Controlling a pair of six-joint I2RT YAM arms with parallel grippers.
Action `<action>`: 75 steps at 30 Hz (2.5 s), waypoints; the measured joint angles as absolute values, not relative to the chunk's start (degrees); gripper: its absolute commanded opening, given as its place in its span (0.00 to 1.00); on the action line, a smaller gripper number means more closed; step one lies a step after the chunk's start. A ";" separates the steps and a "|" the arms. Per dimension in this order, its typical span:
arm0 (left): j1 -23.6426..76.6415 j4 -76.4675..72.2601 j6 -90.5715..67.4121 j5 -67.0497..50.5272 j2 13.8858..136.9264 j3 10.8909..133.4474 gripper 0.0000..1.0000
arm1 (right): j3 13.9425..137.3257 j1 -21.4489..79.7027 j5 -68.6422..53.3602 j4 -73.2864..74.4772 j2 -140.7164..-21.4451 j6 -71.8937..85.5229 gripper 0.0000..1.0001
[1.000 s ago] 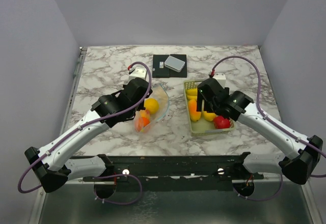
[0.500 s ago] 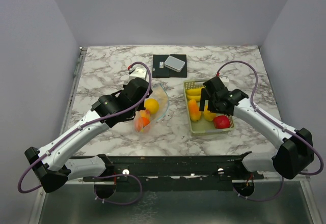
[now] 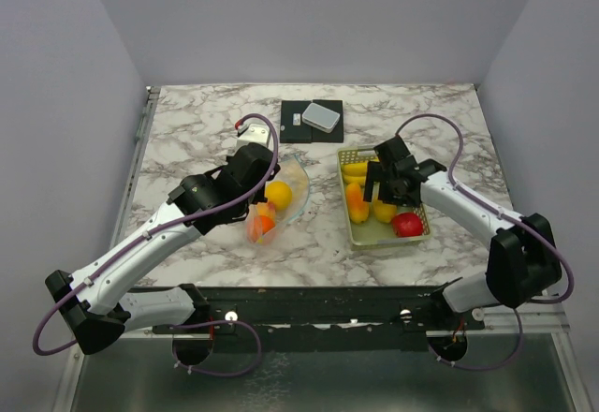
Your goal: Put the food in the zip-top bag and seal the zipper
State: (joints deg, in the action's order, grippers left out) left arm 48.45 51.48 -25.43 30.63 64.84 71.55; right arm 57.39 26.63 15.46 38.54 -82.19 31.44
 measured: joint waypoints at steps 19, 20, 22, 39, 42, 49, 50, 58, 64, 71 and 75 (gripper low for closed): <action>48.42 51.48 -25.41 30.63 64.84 71.55 0.00 | 53.69 24.62 14.50 33.47 -87.05 31.38 0.63; 48.45 51.51 -25.41 30.63 64.84 71.55 0.00 | 53.69 24.62 14.44 33.43 -87.05 31.35 0.60; 48.45 51.51 -25.41 30.63 64.84 71.55 0.00 | 53.69 24.62 14.35 33.39 -86.98 31.35 0.53; 48.42 51.51 -25.43 30.63 64.84 71.55 0.00 | 58.52 24.62 8.34 37.06 -74.13 29.76 0.28; 48.45 51.48 -25.43 30.63 64.84 71.55 0.00 | 60.77 24.62 5.02 37.17 -71.81 29.04 0.28; 48.42 51.48 -25.43 30.63 64.84 71.55 0.00 | 66.28 24.91 -4.12 36.99 -67.85 27.79 0.27; 48.42 51.51 -25.43 30.63 64.84 71.55 0.00 | 67.16 25.23 -5.37 36.88 -67.55 27.66 0.27; 48.42 51.51 -25.43 30.61 64.84 71.55 0.00 | 73.19 33.47 -10.28 34.61 -67.05 26.70 0.27; 48.42 51.51 -25.43 30.59 64.84 71.55 0.00 | 77.62 43.07 -10.13 32.88 -68.75 25.78 0.28; 48.42 51.48 -25.43 30.52 64.84 71.55 0.00 | 79.68 49.47 -9.26 30.79 -72.79 25.43 0.28; 48.45 51.48 -25.43 30.33 64.84 71.55 0.00 | 80.09 51.83 -8.16 30.39 -75.42 25.43 0.28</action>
State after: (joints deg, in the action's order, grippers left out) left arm 48.45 51.48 -25.43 30.33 64.84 71.55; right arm 80.09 51.83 -8.16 30.39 -75.42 25.43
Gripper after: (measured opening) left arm 0.005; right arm 0.622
